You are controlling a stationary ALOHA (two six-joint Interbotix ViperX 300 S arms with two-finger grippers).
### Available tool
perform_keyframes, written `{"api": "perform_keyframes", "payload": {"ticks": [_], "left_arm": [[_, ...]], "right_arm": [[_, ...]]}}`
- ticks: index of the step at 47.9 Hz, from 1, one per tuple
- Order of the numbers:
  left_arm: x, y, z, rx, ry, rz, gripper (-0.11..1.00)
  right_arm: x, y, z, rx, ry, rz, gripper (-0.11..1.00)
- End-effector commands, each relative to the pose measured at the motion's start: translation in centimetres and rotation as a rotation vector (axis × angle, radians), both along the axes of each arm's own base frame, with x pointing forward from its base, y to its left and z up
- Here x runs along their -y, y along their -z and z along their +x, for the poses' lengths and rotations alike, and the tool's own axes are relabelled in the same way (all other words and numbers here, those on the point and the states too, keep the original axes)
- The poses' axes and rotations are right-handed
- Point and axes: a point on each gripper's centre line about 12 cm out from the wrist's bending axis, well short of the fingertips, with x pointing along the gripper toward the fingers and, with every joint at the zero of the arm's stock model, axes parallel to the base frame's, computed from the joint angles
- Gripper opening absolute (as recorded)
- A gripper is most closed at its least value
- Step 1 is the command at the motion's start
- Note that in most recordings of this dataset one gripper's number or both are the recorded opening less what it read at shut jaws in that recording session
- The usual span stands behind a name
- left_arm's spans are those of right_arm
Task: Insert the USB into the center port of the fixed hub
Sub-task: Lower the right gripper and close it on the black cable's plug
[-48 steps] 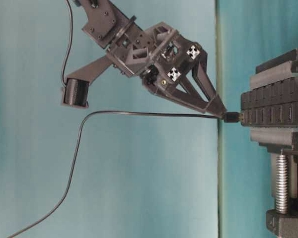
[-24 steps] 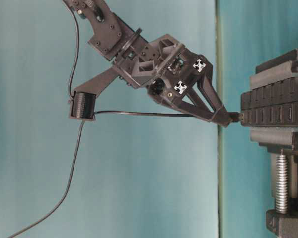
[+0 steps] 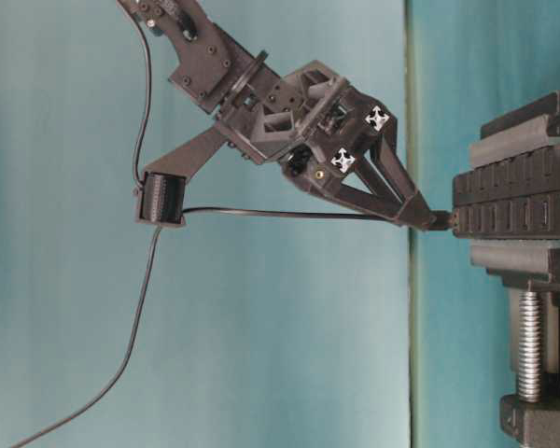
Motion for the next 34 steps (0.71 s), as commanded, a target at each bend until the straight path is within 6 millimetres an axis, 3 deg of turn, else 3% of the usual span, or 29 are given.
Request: {"api": "perform_keyframes", "payload": {"ticks": [1, 26, 34], "left_arm": [[0.03, -0.46, 0.21, 0.012, 0.001, 0.000, 0.00], [0.03, -0.50, 0.14, 0.017, 0.001, 0.000, 0.00], [0.03, -0.48, 0.14, 0.015, 0.001, 0.000, 0.00]], "right_arm": [[0.19, -1.17, 0.54, 0.033, -0.004, -0.013, 0.50], [0.21, -0.86, 0.64, 0.030, 0.001, -0.007, 0.43], [0.27, -0.84, 0.68, 0.034, 0.007, -0.003, 0.34]]}}
